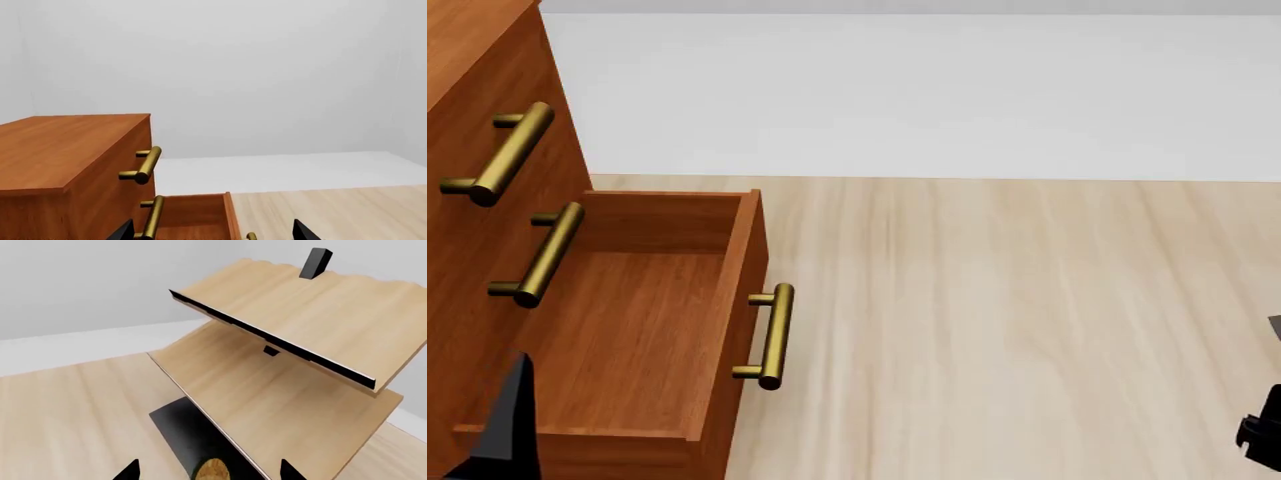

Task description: Put the wine bottle in the bottom drawer of the cabinet.

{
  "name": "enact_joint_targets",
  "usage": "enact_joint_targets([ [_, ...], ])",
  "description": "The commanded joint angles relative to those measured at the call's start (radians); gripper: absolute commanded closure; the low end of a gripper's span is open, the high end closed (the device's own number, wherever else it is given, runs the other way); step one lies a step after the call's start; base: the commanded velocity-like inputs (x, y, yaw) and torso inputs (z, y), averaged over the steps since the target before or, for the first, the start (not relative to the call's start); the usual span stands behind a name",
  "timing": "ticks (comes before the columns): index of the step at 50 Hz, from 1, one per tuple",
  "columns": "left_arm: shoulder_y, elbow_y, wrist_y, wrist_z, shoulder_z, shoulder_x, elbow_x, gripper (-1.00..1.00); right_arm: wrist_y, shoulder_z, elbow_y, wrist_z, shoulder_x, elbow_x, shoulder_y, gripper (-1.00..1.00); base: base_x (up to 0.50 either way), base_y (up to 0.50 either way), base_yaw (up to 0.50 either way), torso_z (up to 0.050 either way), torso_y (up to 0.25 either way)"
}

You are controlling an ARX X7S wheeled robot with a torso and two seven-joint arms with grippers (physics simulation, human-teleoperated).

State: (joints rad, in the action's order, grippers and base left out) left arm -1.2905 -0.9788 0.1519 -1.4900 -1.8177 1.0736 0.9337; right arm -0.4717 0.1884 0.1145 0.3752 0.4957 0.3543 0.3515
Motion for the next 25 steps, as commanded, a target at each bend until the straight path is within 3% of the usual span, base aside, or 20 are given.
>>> enact_joint_targets([
  [1, 0.008, 0.003, -0.005, 0.001, 0.006, -0.003, 0.0, -1.0, -0.009, -0.016, 0.024, -0.008, 0.004, -0.002, 0.032, 1.0, 0.0, 0.0, 0.0, 0.0, 0.0],
  [25, 0.017, 0.013, -0.011, 0.012, 0.023, -0.007, 0.007, -1.0, -0.185, -0.038, -0.232, 0.033, 0.041, 0.044, 0.1, 1.0, 0.0, 0.0, 0.0, 0.0, 0.0],
])
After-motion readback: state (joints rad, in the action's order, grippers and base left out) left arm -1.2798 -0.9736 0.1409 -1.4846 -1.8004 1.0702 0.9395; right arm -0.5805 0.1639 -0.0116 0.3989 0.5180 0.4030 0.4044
